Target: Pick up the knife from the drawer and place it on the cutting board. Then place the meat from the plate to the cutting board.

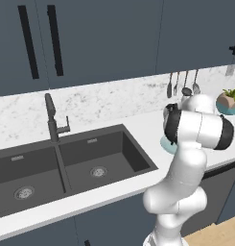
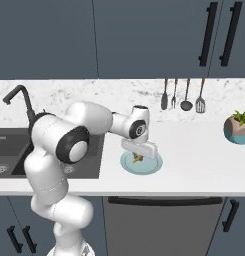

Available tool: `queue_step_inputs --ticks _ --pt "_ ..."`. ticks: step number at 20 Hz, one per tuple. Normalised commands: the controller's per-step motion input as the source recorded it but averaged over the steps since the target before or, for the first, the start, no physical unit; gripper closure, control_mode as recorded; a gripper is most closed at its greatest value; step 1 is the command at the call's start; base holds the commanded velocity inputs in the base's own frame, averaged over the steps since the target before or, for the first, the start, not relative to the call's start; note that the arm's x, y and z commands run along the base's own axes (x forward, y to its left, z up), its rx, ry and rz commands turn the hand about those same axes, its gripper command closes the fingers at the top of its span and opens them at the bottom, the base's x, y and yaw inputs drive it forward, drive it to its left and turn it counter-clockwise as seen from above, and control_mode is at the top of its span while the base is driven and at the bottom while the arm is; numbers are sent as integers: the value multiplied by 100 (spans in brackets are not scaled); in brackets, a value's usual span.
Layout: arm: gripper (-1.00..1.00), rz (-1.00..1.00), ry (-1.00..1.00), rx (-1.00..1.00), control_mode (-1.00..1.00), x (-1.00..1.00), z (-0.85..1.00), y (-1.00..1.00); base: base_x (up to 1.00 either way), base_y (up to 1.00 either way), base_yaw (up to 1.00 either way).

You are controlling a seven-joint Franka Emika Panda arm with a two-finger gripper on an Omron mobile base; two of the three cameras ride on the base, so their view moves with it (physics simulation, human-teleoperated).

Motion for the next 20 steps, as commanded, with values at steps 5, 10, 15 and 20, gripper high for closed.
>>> queue_step_inputs --ticks 5,10,15,20 --pt "100 -5 -5 -2 -100 -100 99 54 0 0 0" --pt "100 0 -2 -8 -100 -100 49 29 0 0 0" --pt "100 8 -3 -10 -100 -96 48 18 0 0 0" --pt "100 11 -1 -6 100 -60 18 29 -40 39 10"
